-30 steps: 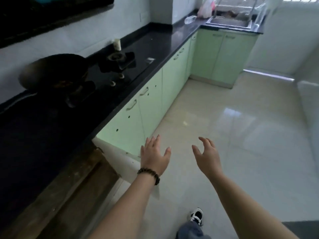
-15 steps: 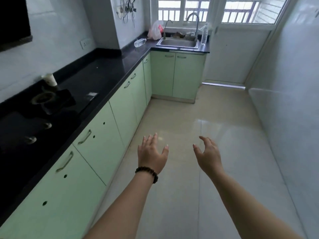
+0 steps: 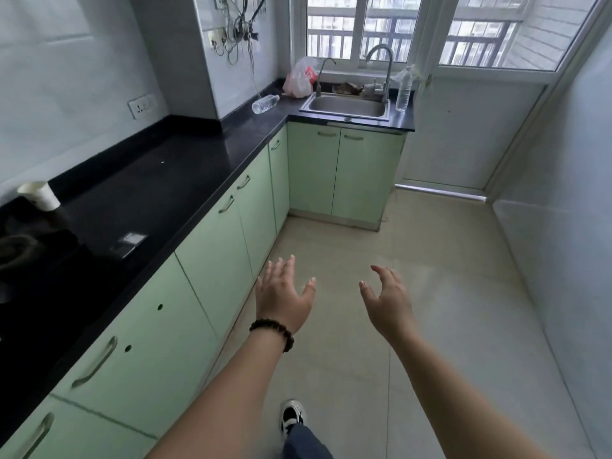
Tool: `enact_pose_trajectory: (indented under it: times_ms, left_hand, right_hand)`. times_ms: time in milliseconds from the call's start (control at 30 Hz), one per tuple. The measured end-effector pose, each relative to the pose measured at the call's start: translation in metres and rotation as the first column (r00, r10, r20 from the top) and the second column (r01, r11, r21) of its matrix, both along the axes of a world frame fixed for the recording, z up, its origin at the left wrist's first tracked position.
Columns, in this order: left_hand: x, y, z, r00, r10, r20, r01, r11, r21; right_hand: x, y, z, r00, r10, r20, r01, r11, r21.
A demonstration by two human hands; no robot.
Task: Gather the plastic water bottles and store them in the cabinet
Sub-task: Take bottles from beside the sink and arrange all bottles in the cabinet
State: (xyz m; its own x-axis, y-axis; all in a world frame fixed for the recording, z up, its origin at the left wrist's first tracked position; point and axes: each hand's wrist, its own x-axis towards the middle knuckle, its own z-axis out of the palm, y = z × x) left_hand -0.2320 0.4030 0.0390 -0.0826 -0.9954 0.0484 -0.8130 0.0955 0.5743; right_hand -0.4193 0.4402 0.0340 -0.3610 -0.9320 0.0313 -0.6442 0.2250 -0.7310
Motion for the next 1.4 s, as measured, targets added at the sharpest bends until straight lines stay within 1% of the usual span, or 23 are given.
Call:
enact_pose_trajectory:
  times_ms: [200,300,467,633,833,1033,1200,1400]
  left_hand:
    - [-0.011,-0.168,0.009,1.0,0.002,-0.005,-0.002,1.0,0.024]
    - [-0.017,-0.245,0.019,1.0,-0.003,0.001,0.003,1.0,0.001]
    - [-0.031,-0.35,0.025,1.0,0.006,0.014,-0.006,1.0,-0.014]
    - [-0.05,-0.448,0.013,1.0,0.014,0.014,-0.014,1.0,0.0]
    - [-0.091,-0.594,0.005,0.999,0.039,-0.005,-0.039,0.999,0.002]
    - [-0.139,-0.745,0.026,0.998,0.06,0.01,-0.06,0.998,0.0]
    - [-0.164,-0.835,0.036,0.998,0.052,0.017,-0.052,0.999,-0.011]
    - [-0.166,-0.928,0.025,0.995,0.086,0.041,-0.087,0.996,0.018]
  right_hand:
    - [-0.017,-0.167,0.015,1.0,-0.027,-0.005,0.026,0.999,-0.031]
    - [-0.025,-0.239,0.021,0.999,-0.031,-0.016,0.03,0.999,-0.039]
    - [-0.043,-0.337,0.02,0.998,-0.054,-0.02,0.053,0.998,-0.038]
    - [-0.064,-0.437,0.006,0.998,-0.063,0.002,0.063,0.998,-0.024]
    - [-0.105,-0.583,-0.003,0.999,-0.033,-0.014,0.032,0.999,-0.028]
    - [-0.153,-0.735,0.015,1.0,0.002,-0.009,-0.002,1.0,-0.017]
    - [-0.174,-0.832,0.028,1.0,0.026,-0.017,-0.026,0.999,-0.029]
    - [-0.18,-0.928,0.026,0.999,0.048,-0.015,-0.048,0.999,-0.019]
